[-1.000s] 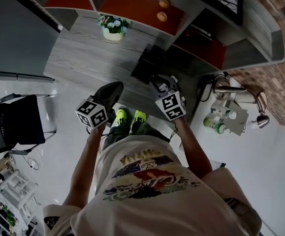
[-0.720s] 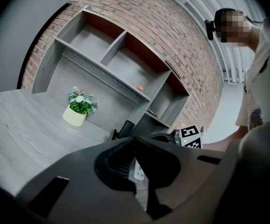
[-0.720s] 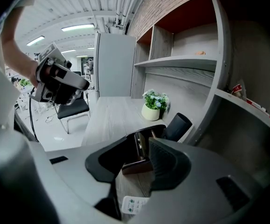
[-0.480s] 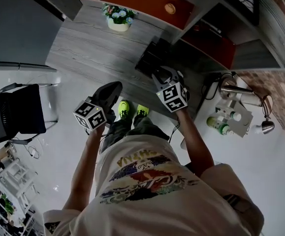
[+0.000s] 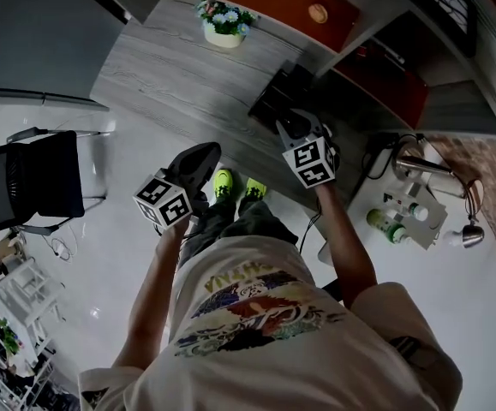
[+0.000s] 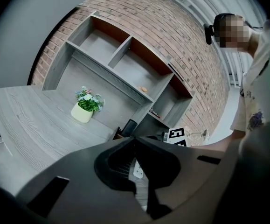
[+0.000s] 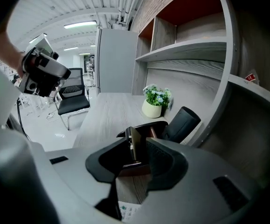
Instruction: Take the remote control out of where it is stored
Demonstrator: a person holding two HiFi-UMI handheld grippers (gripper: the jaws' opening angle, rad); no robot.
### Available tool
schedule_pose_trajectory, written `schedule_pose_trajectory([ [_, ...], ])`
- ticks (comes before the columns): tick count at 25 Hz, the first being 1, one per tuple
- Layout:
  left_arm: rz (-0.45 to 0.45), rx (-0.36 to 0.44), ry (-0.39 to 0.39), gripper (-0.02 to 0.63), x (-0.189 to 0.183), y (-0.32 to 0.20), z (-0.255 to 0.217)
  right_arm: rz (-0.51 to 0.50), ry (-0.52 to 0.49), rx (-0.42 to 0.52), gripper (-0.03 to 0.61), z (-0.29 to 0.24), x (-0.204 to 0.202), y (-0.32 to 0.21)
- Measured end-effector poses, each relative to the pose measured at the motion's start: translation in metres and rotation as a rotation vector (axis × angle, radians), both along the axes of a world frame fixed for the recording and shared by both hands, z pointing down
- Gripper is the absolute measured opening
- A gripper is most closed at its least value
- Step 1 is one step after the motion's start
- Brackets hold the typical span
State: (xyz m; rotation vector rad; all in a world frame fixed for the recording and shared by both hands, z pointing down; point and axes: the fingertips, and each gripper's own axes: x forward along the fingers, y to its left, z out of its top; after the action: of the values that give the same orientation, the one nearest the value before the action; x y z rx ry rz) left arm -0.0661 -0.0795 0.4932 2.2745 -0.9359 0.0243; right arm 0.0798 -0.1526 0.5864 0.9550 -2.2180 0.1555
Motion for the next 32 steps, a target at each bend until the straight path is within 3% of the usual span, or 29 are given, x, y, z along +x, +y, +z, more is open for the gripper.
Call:
schedule_pose_trajectory([
  [20,-0.032,0.015,0.021,0.006,-0.01,0.008,-0.008,0.022,0.068,0.064,0.067,-0.013,0.005,-0.005],
  [32,-0.009,0.032,0.034,0.006,-0.002,0.011,-0.014,0.047,0.027,0.081,0.066,-0.035,0.007,-0.001],
])
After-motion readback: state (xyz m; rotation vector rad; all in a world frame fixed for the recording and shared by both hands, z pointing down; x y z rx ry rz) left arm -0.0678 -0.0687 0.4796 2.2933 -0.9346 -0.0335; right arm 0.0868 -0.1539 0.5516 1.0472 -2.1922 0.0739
